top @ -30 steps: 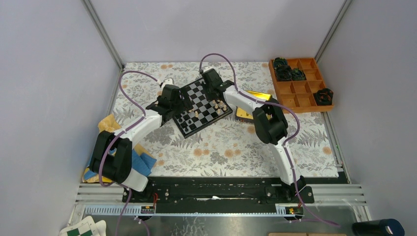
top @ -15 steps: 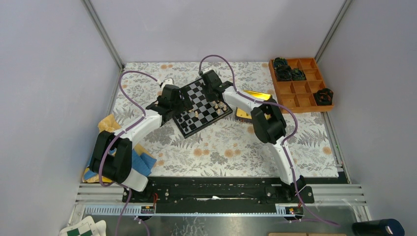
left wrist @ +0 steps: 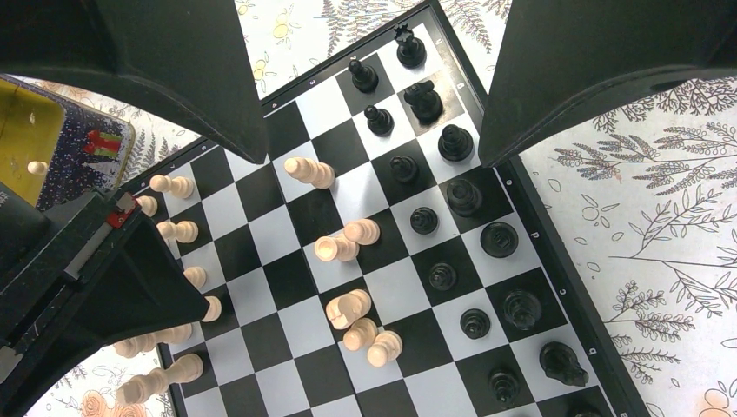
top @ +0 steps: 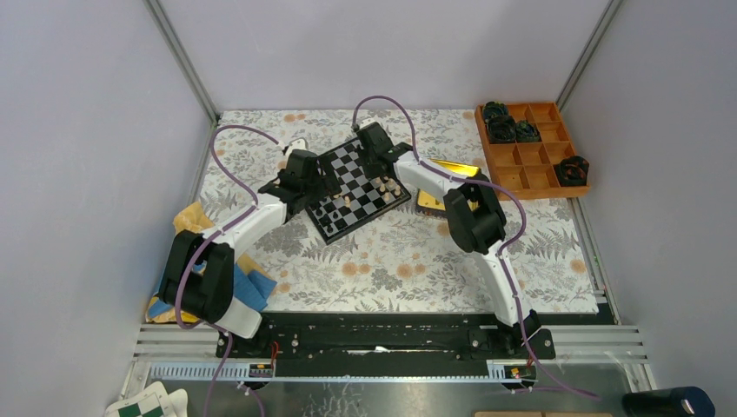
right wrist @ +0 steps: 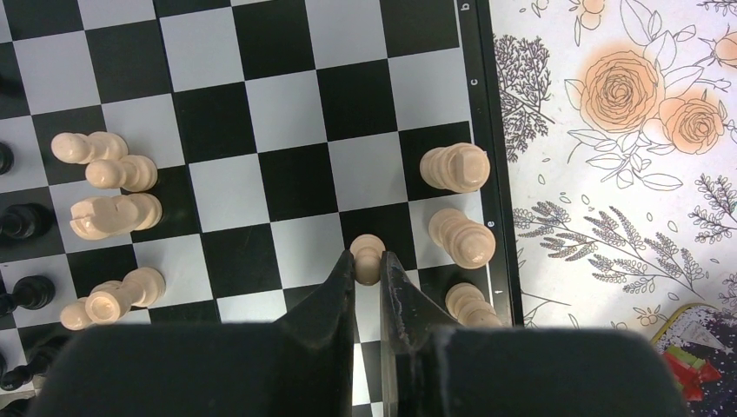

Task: Set up the chess pieces on the board
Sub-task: Place the chess piece on the chessboard.

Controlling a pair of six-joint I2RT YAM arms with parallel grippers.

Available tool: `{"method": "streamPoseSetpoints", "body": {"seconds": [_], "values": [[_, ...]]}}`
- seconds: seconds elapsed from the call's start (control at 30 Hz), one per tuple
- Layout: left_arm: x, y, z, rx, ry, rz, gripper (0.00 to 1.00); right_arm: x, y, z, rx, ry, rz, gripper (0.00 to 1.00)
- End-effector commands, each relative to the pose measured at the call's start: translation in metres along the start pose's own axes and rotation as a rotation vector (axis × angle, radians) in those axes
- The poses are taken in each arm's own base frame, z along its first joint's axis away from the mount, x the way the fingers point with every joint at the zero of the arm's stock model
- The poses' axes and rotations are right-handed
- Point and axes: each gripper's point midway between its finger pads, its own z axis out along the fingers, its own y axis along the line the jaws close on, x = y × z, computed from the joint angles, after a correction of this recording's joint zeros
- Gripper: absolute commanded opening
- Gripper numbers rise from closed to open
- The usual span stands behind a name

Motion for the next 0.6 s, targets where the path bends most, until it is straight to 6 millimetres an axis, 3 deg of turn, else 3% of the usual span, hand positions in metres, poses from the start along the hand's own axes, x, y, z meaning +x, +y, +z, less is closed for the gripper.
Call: {"method": "streamPoseSetpoints", "body": {"seconds": [0.0, 0.57], "values": [[0.0017, 0.0045, 0.0046, -0.005, 0.001, 0.008, 0.99, -0.0222, -0.0031, -0.0013, 0.003, -0.057, -0.001, 0.01], [0.0045, 0.0049, 0.006, -0.003, 0.008, 0.008, 0.99, -0.0171, -0.0038, 0.0036, 0.003, -0.043, -0.002, 0.08]]}}
